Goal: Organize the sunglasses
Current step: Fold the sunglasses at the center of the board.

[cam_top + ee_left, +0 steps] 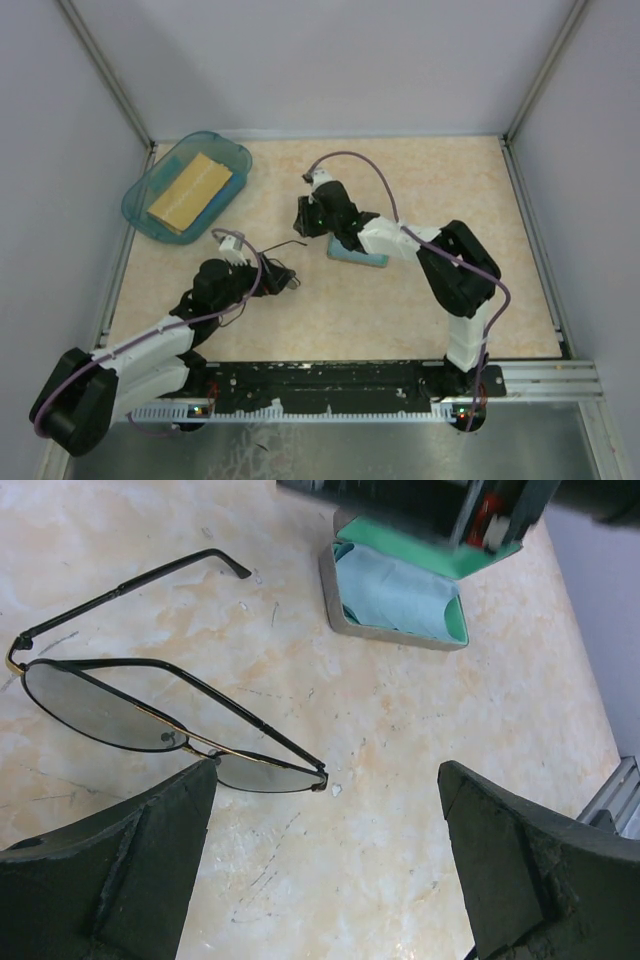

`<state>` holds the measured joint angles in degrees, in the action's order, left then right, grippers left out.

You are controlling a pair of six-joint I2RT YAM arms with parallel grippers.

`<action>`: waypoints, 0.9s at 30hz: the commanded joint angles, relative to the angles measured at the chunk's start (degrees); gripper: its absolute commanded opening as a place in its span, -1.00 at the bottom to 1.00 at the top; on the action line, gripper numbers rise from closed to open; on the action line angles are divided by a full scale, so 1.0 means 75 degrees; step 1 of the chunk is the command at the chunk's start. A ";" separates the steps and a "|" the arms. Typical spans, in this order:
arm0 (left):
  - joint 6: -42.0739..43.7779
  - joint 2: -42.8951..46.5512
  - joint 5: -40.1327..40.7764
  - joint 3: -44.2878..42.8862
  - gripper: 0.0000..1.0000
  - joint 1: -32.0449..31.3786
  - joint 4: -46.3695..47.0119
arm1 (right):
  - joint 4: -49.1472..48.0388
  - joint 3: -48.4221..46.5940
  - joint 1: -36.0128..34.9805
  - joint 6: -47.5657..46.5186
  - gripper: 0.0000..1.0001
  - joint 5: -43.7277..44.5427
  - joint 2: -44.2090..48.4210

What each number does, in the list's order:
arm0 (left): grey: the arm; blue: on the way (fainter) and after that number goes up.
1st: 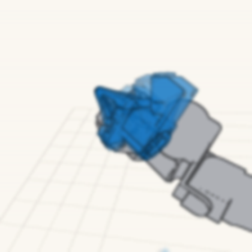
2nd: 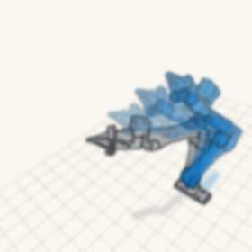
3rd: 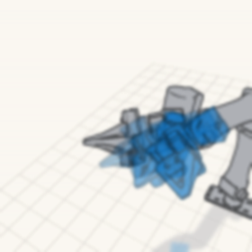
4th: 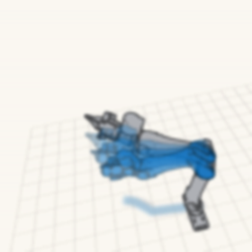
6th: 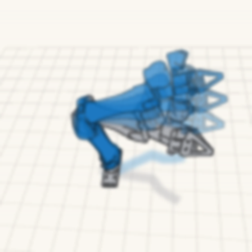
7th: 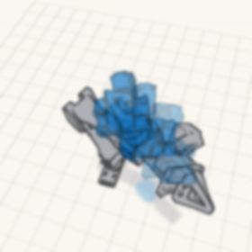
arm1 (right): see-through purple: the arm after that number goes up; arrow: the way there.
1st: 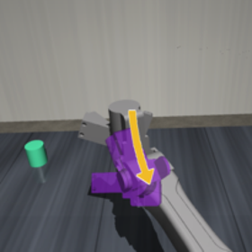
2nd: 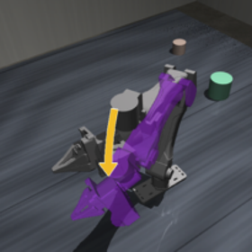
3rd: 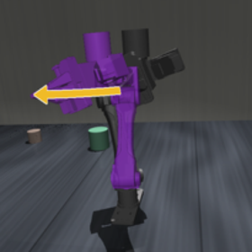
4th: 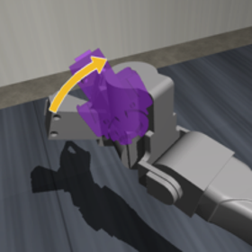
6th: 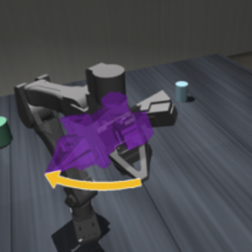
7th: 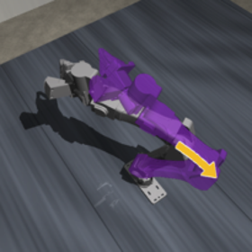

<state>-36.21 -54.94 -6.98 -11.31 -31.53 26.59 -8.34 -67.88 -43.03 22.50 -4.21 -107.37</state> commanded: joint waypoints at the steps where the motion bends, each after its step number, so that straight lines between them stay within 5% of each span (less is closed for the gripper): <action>1: 0.0066 0.0084 -0.0085 0.0131 0.95 -0.0034 -0.0132 | 0.0268 -0.0876 0.0251 -0.0339 -0.41 0.0114 -0.0365; 12: 0.0093 -0.0392 -0.0118 0.0014 0.95 -0.0030 0.0123 | 0.0831 -0.1835 0.0384 -0.0650 -0.37 0.0022 -0.1222; 27: 0.0108 -0.0654 -0.0150 -0.0149 0.95 -0.0028 0.0302 | 0.0539 -0.1626 0.0370 -0.0633 -0.38 -0.0566 -0.1556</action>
<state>-36.12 -59.72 -7.57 -10.79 -31.53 26.83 -1.26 -78.85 -40.27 18.55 -6.37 -117.89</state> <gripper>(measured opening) 0.976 0.309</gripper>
